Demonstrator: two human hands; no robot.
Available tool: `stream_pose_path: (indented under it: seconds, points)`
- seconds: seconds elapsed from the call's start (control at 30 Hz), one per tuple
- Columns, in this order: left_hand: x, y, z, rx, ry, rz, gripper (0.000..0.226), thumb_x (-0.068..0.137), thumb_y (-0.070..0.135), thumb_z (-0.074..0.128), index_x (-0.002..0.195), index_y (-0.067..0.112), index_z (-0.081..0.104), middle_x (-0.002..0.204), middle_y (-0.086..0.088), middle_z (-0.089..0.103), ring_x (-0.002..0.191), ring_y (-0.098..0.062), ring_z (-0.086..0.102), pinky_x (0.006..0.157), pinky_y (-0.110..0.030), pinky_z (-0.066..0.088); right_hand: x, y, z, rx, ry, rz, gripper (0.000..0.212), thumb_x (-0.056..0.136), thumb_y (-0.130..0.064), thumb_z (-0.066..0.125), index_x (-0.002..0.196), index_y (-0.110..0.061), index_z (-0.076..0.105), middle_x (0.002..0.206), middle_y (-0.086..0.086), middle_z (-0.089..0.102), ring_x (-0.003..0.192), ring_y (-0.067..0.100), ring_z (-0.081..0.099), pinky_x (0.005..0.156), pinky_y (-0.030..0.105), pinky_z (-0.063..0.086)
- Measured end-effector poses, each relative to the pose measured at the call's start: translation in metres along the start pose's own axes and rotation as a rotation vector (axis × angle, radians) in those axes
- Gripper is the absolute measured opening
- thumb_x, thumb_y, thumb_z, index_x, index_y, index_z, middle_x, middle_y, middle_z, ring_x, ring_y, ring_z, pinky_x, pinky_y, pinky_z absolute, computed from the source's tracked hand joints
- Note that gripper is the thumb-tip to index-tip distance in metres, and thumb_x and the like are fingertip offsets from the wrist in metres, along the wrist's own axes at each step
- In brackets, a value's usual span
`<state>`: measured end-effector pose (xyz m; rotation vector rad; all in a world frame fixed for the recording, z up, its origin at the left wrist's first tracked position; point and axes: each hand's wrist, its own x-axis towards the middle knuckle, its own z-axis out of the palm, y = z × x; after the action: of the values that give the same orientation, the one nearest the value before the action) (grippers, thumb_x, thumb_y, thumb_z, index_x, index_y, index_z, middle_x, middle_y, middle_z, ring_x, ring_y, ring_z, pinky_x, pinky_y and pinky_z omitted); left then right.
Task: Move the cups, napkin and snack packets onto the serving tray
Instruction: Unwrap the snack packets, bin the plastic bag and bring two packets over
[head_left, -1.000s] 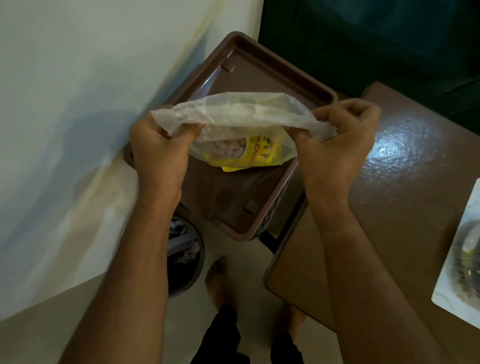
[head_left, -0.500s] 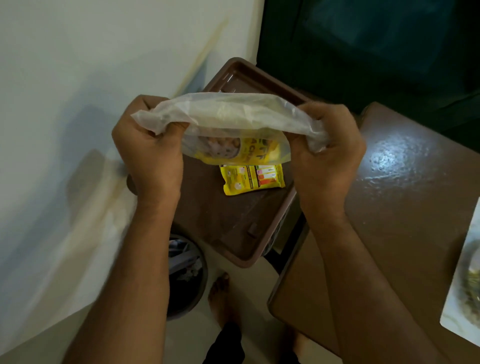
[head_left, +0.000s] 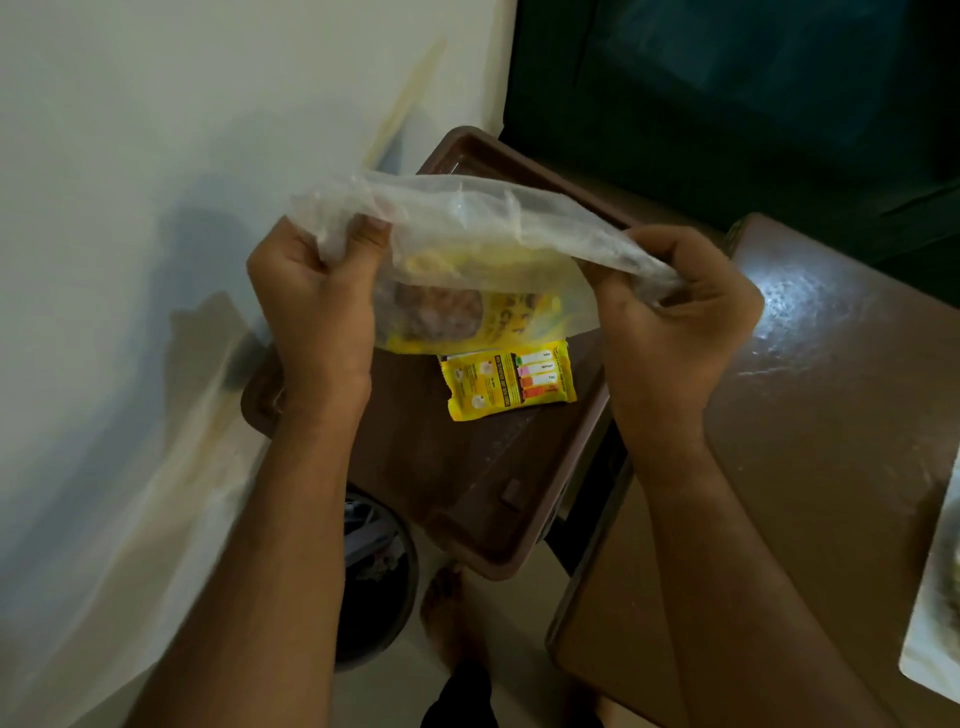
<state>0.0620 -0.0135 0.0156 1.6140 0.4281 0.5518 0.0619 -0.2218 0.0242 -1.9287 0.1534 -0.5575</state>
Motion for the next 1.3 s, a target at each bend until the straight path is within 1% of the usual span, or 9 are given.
stream_pose_path:
  seconds: [0.2, 0.4, 0.57, 0.7, 0.87, 0.97, 1.07, 1.17, 1.3]
  points:
    - [0.014, 0.005, 0.0, 0.038, 0.016, 0.097, 0.017, 0.087, 0.035, 0.085, 0.078, 0.034, 0.07, 0.069, 0.022, 0.071, 0.073, -0.001, 0.067, 0.068, -0.029, 0.058, 0.007, -0.008, 0.007, 0.038, 0.036, 0.043, 0.043, 0.074, -0.007, 0.09, 0.106, 0.001, 0.064, 0.101, 0.002, 0.066, 0.085, -0.003, 0.062, 0.073, 0.016, 0.05]
    - [0.019, 0.004, 0.006, -0.044, 0.054, 0.014, 0.009, 0.085, 0.031, 0.086, 0.08, 0.03, 0.079, 0.075, 0.016, 0.077, 0.079, -0.006, 0.073, 0.073, -0.03, 0.06, 0.009, -0.008, 0.015, 0.069, 0.089, 0.056, 0.051, 0.075, -0.007, 0.09, 0.113, 0.003, 0.057, 0.092, -0.015, 0.051, 0.069, -0.008, 0.049, 0.062, 0.009, 0.041]
    - [0.013, -0.012, 0.016, -0.068, 0.046, -0.289, 0.009, 0.083, 0.022, 0.087, 0.08, 0.017, 0.08, 0.083, -0.004, 0.078, 0.08, -0.02, 0.075, 0.072, -0.044, 0.064, 0.01, -0.005, 0.021, 0.16, 0.037, 0.308, 0.058, 0.074, -0.01, 0.091, 0.123, -0.004, 0.059, 0.097, -0.002, 0.064, 0.076, -0.001, 0.067, 0.066, 0.02, 0.057]
    - [0.014, -0.007, 0.015, -0.109, 0.022, -0.211, 0.012, 0.085, 0.024, 0.087, 0.092, 0.018, 0.079, 0.085, 0.005, 0.081, 0.084, -0.013, 0.078, 0.073, -0.03, 0.062, 0.007, -0.007, 0.017, 0.164, 0.07, 0.283, 0.046, 0.078, -0.008, 0.088, 0.115, -0.001, 0.063, 0.097, 0.006, 0.068, 0.08, 0.003, 0.068, 0.07, 0.023, 0.06]
    - [0.016, -0.007, 0.008, -0.065, -0.046, -0.181, 0.016, 0.086, 0.036, 0.084, 0.075, 0.027, 0.077, 0.072, 0.013, 0.073, 0.073, -0.005, 0.069, 0.068, -0.024, 0.056, 0.007, -0.01, 0.017, 0.148, 0.062, 0.311, 0.026, 0.082, -0.004, 0.084, 0.103, 0.0, 0.069, 0.087, -0.002, 0.066, 0.07, -0.008, 0.064, 0.06, 0.01, 0.05]
    - [0.018, -0.013, -0.002, -0.075, -0.233, -0.185, 0.016, 0.08, 0.046, 0.083, 0.084, 0.031, 0.078, 0.082, 0.015, 0.079, 0.084, -0.004, 0.074, 0.076, -0.022, 0.058, 0.01, -0.011, 0.018, 0.274, 0.069, 0.424, 0.024, 0.085, -0.003, 0.08, 0.104, -0.005, 0.066, 0.097, 0.01, 0.069, 0.079, 0.005, 0.071, 0.059, 0.022, 0.057]
    - [0.018, -0.018, -0.016, -0.017, -0.369, -0.222, 0.019, 0.072, 0.044, 0.084, 0.085, 0.031, 0.078, 0.082, 0.018, 0.08, 0.081, 0.001, 0.075, 0.075, -0.017, 0.057, 0.021, -0.004, 0.012, 0.558, 0.122, 0.655, 0.037, 0.082, 0.0, 0.077, 0.115, 0.002, 0.062, 0.105, 0.018, 0.068, 0.09, 0.027, 0.073, 0.073, 0.041, 0.064]
    - [0.013, -0.019, -0.016, -0.012, -0.303, -0.204, 0.016, 0.076, 0.036, 0.088, 0.082, 0.025, 0.079, 0.077, 0.011, 0.081, 0.073, -0.004, 0.074, 0.07, -0.022, 0.058, 0.025, 0.002, 0.008, 0.565, 0.052, 0.771, 0.052, 0.083, 0.0, 0.075, 0.131, 0.006, 0.055, 0.114, 0.018, 0.071, 0.098, 0.03, 0.076, 0.078, 0.043, 0.063]
    - [0.005, -0.009, -0.002, -0.115, -0.119, -0.286, 0.009, 0.082, 0.018, 0.087, 0.082, 0.017, 0.079, 0.074, 0.004, 0.08, 0.07, -0.011, 0.073, 0.068, -0.027, 0.059, 0.013, 0.003, 0.004, 0.584, -0.034, 0.789, 0.051, 0.086, -0.007, 0.077, 0.132, -0.003, 0.058, 0.122, 0.016, 0.074, 0.102, 0.027, 0.078, 0.082, 0.042, 0.064]
